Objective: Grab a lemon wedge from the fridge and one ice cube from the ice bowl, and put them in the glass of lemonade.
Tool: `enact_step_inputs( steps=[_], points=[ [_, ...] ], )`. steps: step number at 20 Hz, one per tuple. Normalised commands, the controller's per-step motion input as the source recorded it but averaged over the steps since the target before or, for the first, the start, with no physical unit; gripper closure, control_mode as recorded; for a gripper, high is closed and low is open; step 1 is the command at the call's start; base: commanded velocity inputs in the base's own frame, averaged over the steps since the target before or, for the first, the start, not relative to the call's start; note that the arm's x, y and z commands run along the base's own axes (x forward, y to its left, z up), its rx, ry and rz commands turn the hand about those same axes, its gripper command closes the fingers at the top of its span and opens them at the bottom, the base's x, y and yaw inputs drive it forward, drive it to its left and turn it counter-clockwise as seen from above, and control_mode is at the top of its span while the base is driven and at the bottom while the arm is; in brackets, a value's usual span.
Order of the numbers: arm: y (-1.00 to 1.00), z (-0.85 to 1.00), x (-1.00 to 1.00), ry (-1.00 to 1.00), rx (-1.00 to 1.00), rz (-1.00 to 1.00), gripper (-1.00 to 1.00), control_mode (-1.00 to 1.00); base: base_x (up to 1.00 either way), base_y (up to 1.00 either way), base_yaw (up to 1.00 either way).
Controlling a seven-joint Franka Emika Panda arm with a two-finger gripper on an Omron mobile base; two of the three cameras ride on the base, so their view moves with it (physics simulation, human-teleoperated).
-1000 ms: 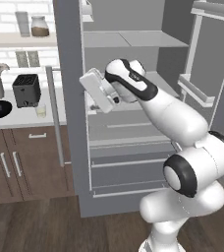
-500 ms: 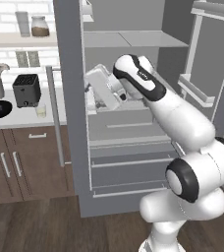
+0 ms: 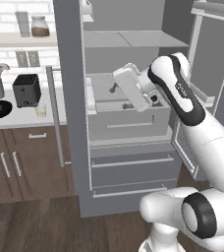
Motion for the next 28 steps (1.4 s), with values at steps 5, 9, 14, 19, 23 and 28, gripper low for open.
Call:
enact_step_inputs(
  steps=[5,9,14,19,23,28],
  points=[
    [-0.45,0.0,-0.45,0.0,-0.38,-0.08,-1.0,-1.0,0.0,0.0,0.0],
    [-0.41,0.0,-0.46,0.0,-0.49,-0.16,-1.0,-1.0,0.0,0.0,0.0],
    [-0.62,0.0,-0.63,0.0,-0.42,-0.19,-1.0,-1.0,0.0,0.0,0.0],
    [-0.56,0.04,-0.96,-0.15,-0.14,-0.08,-1.0,-1.0,0.0,0.0,0.0],
    [-0.33,0.11,-0.93,-0.12,-0.04,-0.02,-1.0,-1.0,0.0,0.0,0.0],
    [-0.07,0.3,-0.7,0.0,-0.02,0.0,-1.0,-1.0,0.0,0.0,0.0]
  ],
)
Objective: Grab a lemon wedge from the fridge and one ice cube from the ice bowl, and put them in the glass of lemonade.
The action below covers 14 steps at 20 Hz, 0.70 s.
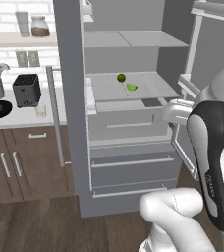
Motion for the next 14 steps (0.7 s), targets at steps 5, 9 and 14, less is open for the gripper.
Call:
enact_step_inputs(
  steps=[5,9,14],
  points=[
    [0.0,0.38,-0.25,0.0,-0.08,0.0,-1.0,-1.0,0.0,0.0,0.0],
    [0.0,0.0,-0.28,-0.05,0.0,0.0,-1.0,-1.0,0.0,0.0,0.0],
    [-0.01,0.0,-0.18,-0.15,0.0,-0.02,-1.0,-1.0,0.0,0.0,0.0]
  ],
)
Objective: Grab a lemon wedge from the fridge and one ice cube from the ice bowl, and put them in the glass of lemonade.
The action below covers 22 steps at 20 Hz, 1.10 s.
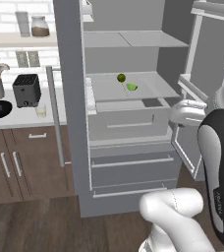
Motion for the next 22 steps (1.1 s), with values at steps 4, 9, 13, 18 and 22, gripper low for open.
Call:
enact_step_inputs(
  steps=[4,9,13,18,22],
  points=[
    [0.23,-0.1,-0.04,-0.05,0.0,-0.03,-1.0,-1.0,0.0,0.0,0.0],
    [0.01,-0.01,0.03,0.0,0.0,0.0,-1.0,1.0,0.13,0.02,0.0],
    [0.0,0.0,0.0,0.0,0.0,0.0,-1.0,1.0,0.71,-0.06,-0.02],
    [0.0,0.0,0.0,0.0,0.0,0.0,-1.0,1.0,0.83,-0.21,-0.04],
    [0.0,0.0,0.0,0.0,0.0,0.0,-1.0,1.0,0.66,-0.27,-0.08]
  ],
)
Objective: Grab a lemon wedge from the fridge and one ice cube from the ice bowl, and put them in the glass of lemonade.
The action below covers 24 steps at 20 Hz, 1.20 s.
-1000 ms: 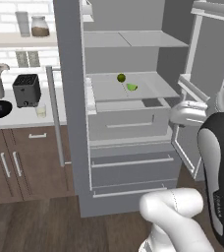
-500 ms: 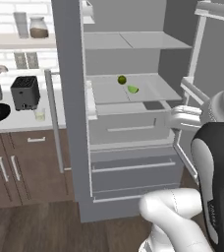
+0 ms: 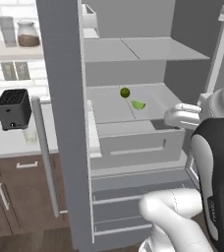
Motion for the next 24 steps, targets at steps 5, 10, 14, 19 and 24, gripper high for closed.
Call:
enact_step_inputs(
  steps=[5,10,14,19,24],
  points=[
    [0.0,0.0,0.0,0.0,0.0,0.0,-1.0,1.0,0.5,-0.31,-0.1],
    [0.0,0.0,0.0,0.0,0.0,0.0,-1.0,1.0,0.5,-0.23,-0.19],
    [0.0,0.0,0.0,0.0,0.0,0.0,-1.0,1.0,0.43,-0.13,-0.08],
    [0.0,0.0,0.0,0.0,0.0,0.0,-1.0,1.0,0.45,-0.18,0.0],
    [-0.05,-0.07,0.07,0.0,-0.01,0.0,-1.0,-1.0,0.0,-0.04,0.0]
  ],
)
